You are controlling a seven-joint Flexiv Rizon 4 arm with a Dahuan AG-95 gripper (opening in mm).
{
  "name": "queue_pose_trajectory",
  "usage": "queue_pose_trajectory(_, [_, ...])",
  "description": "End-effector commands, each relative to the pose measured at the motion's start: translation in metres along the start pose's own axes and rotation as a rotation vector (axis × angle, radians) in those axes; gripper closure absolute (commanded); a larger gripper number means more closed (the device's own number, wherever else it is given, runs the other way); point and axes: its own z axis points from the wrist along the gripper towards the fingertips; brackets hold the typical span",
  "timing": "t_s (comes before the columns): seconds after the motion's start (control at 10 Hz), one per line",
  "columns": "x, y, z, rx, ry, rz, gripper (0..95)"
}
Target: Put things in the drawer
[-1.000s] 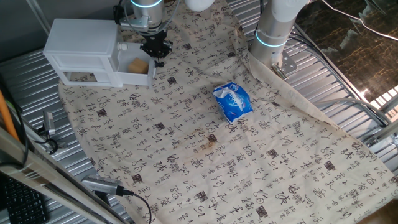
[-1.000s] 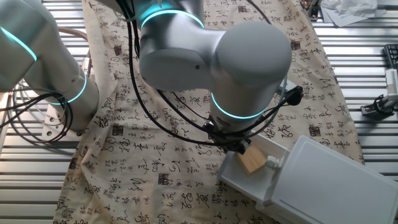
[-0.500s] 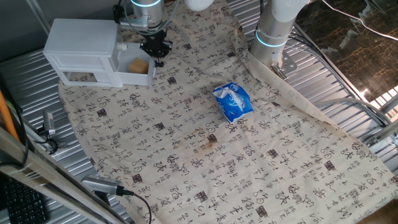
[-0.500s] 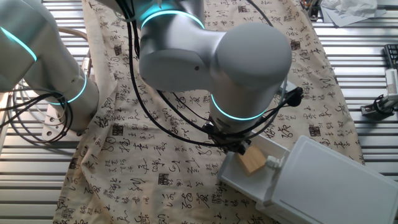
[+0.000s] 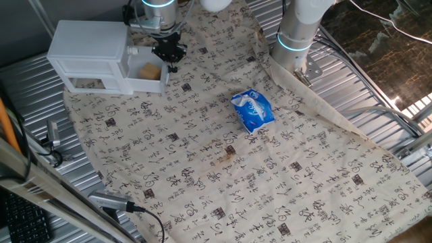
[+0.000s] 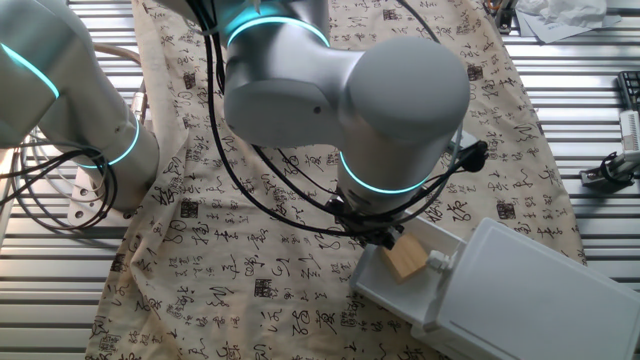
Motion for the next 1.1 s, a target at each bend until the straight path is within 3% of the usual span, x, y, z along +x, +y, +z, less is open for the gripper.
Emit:
queue_pose_trajectory(0.1, [-0.0001,-0.0004,-0.0003,-0.001,-0.005,-0.001,95.0])
queue_pose_trajectory(0.4, [0.0007,-0.0007,-0.0006,0.001,-0.003,0.006,95.0])
queue_pose_trajectory(0.7, [0.0007,-0.0007,-0.0006,0.022,-0.002,0.006,95.0])
queue_pose_trajectory(0.8, [0.0007,-0.0007,-0.0006,0.022,-0.026,0.008,95.0])
queue_pose_trajectory(1.1, [0.0007,-0.0007,-0.0006,0.042,-0.051,0.023,95.0])
